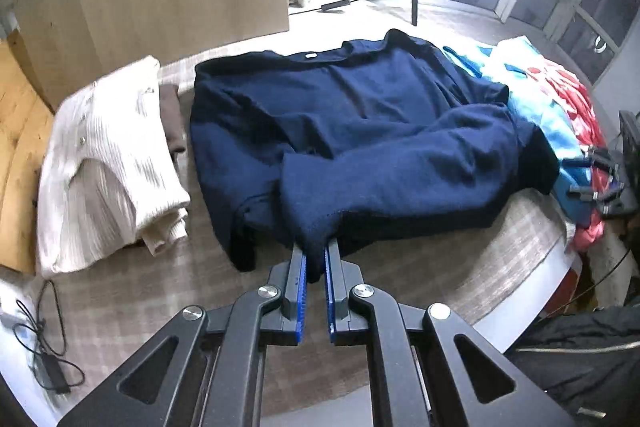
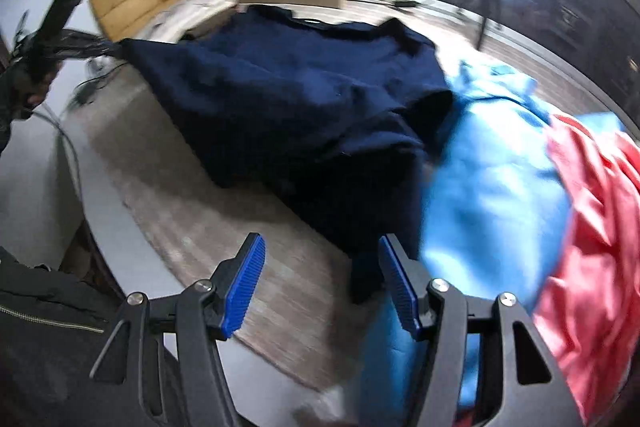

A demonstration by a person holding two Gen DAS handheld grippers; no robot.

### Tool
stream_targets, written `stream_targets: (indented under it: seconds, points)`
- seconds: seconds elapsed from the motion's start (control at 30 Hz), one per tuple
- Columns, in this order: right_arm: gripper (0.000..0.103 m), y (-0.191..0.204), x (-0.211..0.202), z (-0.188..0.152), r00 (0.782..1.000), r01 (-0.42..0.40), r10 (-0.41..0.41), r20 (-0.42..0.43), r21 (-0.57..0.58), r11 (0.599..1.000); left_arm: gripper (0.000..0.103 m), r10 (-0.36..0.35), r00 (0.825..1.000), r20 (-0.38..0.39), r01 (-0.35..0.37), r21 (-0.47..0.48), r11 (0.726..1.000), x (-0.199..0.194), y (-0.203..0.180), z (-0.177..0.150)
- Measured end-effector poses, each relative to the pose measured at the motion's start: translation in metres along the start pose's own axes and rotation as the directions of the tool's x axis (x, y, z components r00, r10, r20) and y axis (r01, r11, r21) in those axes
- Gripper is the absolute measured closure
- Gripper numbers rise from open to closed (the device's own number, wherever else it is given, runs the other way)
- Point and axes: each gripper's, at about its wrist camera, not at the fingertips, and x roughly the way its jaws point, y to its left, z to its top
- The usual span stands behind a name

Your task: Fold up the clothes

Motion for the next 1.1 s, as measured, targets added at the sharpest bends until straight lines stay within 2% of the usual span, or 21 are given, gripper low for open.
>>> stream_targets:
  seconds: [0.07, 0.13, 0.23, 0.3, 0.33, 0.37, 0.4, 0.43, 0.53, 0.73, 0.9, 1.0, 1.03, 1.1]
  points:
    - [0.045, 0.011, 0.014, 0.005, 1.0, 0.008, -0.009, -0.008, -0.066, 0.998, 0.096, -0.002, 1.0, -0.013, 0.002, -0.001, 1.0, 0.002, 0.001, -0.004]
    - [0.045, 0.012, 0.037, 0.011, 0.998, 0.054, -0.057, -0.025, -0.107, 0.993, 0.096, 0.0, 1.0, -0.025, 0.0, 0.008, 1.0, 0.009, 0.002, -0.006]
    - [0.045, 0.003, 0.072, 0.02, 0.99, 0.121, -0.129, -0.056, -0.132, 0.984, 0.096, -0.018, 0.999, -0.04, 0.018, 0.005, 1.0, 0.014, 0.005, -0.009]
    - [0.045, -0.005, 0.091, 0.027, 0.99, 0.112, -0.121, -0.072, -0.12, 0.986, 0.096, -0.023, 0.999, -0.045, 0.024, 0.005, 1.0, 0.015, 0.006, -0.01]
    - [0.05, -0.009, 0.097, 0.028, 0.992, 0.093, -0.101, -0.08, -0.104, 0.99, 0.096, -0.026, 0.999, -0.047, 0.026, 0.005, 1.0, 0.015, 0.007, -0.01]
    - [0.071, -0.014, 0.103, 0.03, 0.993, 0.074, -0.082, -0.09, -0.087, 0.993, 0.096, -0.028, 0.998, -0.048, 0.028, 0.004, 1.0, 0.014, 0.007, -0.011]
    - [0.081, -0.019, 0.102, 0.032, 0.994, 0.056, -0.062, -0.094, -0.062, 0.996, 0.096, -0.03, 0.998, -0.05, 0.03, 0.004, 1.0, 0.014, 0.008, -0.011]
    - [0.1, -0.023, 0.097, 0.034, 0.995, 0.039, -0.042, -0.096, -0.035, 0.999, 0.096, -0.033, 0.998, -0.051, 0.033, 0.003, 0.999, 0.014, 0.009, -0.011]
    - [0.1, -0.034, 0.058, 0.036, 0.998, -0.041, 0.043, -0.049, 0.044, 0.998, 0.096, -0.046, 0.998, -0.043, 0.046, 0.003, 0.999, 0.005, 0.014, -0.015]
    - [0.1, -0.043, -0.045, 0.027, 0.993, -0.063, 0.041, 0.106, 0.217, 0.974, 0.101, -0.069, 0.997, -0.028, 0.069, 0.012, 0.998, -0.016, 0.025, -0.035]
    - [0.1, -0.027, -0.108, 0.01, 0.974, -0.122, 0.04, 0.223, 0.369, 0.921, 0.101, -0.088, 0.996, -0.023, 0.089, 0.016, 0.996, -0.032, 0.034, -0.053]
    - [0.1, -0.017, -0.131, -0.006, 0.965, -0.107, -0.011, 0.262, 0.43, 0.897, 0.101, -0.093, 0.995, -0.039, 0.095, 0.038, 0.995, -0.035, 0.034, -0.07]
    - [0.1, -0.017, -0.138, -0.012, 0.962, -0.107, -0.025, 0.273, 0.458, 0.882, 0.101, -0.095, 0.995, -0.043, 0.096, 0.04, 0.995, -0.036, 0.034, -0.076]
    - [0.1, -0.024, -0.147, -0.031, 0.952, -0.119, -0.062, 0.299, 0.55, 0.827, 0.101, -0.095, 0.995, -0.04, 0.096, 0.028, 0.995, -0.045, 0.036, -0.087]
